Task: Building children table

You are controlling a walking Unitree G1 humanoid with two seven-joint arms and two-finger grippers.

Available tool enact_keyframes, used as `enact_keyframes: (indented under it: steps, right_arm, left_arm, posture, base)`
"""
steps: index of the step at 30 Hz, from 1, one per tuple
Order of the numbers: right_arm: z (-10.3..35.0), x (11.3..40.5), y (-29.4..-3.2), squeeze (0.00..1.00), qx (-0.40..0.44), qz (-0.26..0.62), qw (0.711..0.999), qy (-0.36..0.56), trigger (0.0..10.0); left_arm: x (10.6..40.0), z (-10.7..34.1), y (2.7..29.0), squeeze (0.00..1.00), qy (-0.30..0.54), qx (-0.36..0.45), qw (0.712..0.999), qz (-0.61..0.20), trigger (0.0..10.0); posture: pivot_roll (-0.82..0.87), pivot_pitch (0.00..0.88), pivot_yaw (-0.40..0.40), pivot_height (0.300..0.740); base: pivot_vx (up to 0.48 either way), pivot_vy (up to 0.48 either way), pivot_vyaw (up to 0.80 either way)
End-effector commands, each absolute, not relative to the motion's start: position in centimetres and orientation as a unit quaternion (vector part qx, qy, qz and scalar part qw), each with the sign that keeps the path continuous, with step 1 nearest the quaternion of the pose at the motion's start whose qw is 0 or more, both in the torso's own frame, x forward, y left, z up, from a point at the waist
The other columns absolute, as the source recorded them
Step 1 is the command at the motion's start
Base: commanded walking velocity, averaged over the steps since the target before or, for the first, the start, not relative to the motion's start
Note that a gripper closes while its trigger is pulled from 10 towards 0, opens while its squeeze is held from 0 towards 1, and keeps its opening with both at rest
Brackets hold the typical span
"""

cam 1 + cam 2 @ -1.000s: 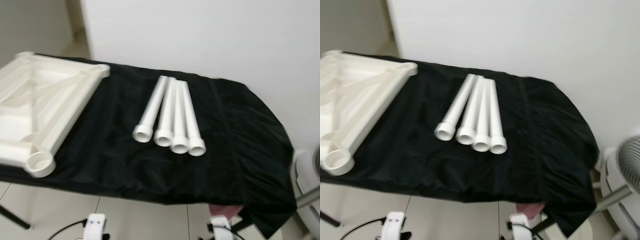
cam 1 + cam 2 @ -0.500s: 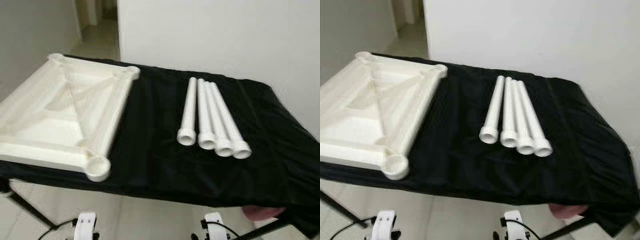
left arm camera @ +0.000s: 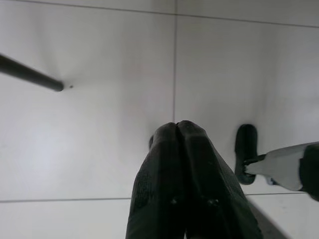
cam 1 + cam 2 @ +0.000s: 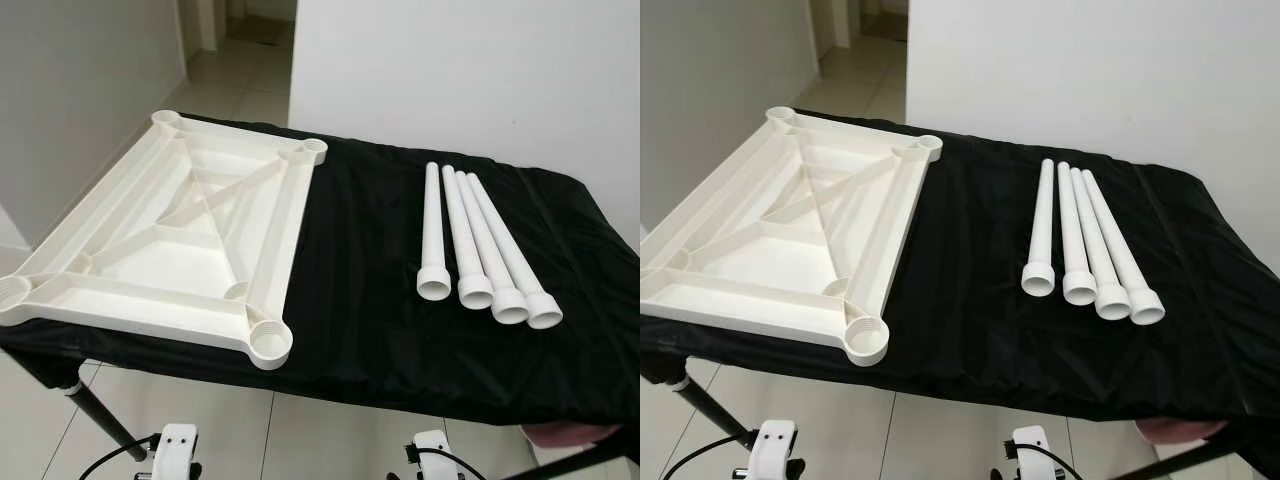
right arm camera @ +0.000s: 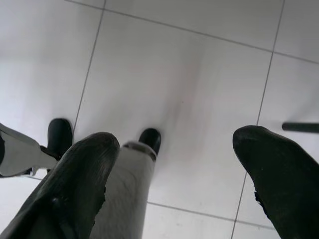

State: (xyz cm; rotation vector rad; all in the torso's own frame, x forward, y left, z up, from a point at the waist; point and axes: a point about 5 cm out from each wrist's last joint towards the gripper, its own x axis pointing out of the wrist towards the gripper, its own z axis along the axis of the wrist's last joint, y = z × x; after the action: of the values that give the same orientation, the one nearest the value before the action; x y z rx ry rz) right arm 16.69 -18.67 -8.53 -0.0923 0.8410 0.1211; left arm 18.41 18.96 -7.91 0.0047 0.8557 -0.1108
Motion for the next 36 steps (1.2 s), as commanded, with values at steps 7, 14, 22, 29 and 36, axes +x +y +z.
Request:
enact_keyframes:
  steps: [7,14,22,29,36]
  right_arm:
    - [-9.0,15.4,-19.6,0.00,-0.047,0.048,0.901,0.429,10.0]
    - [-9.2,14.8,-19.8,0.00,-0.045,0.042,0.896,0.439,10.0]
    - [-9.5,14.2,-19.7,0.00,-0.041,0.036,0.892,0.448,10.0]
    - [-9.7,13.7,-19.4,0.00,-0.037,0.033,0.892,0.450,10.0]
    - [-9.4,13.9,-19.7,0.00,-0.008,0.011,0.904,0.427,10.0]
  left_arm:
    - [17.2,-8.6,18.7,0.00,0.436,-0.007,0.898,-0.059,10.0]
    - [16.9,-8.7,18.6,0.00,0.438,-0.017,0.897,-0.060,10.0]
    - [16.7,-8.7,18.5,0.00,0.434,-0.024,0.898,-0.068,10.0]
    - [16.4,-8.8,18.7,0.00,0.437,-0.020,0.896,-0.075,10.0]
    - [16.4,-8.7,18.9,0.00,0.434,-0.024,0.897,-0.079,10.0]
  posture:
    - [0.02,0.000,-0.072,0.740]
    - [0.00,0.000,-0.066,0.740]
    - [-0.01,0.000,-0.054,0.740]
    - [-0.02,0.000,-0.038,0.740]
    - [-0.04,0.000,-0.027,0.740]
  base:
    - [0.000,0.000,0.00]
    - [0.000,0.000,0.00]
    - [0.000,0.000,0.00]
    - [0.000,0.000,0.00]
    - [0.000,0.000,0.00]
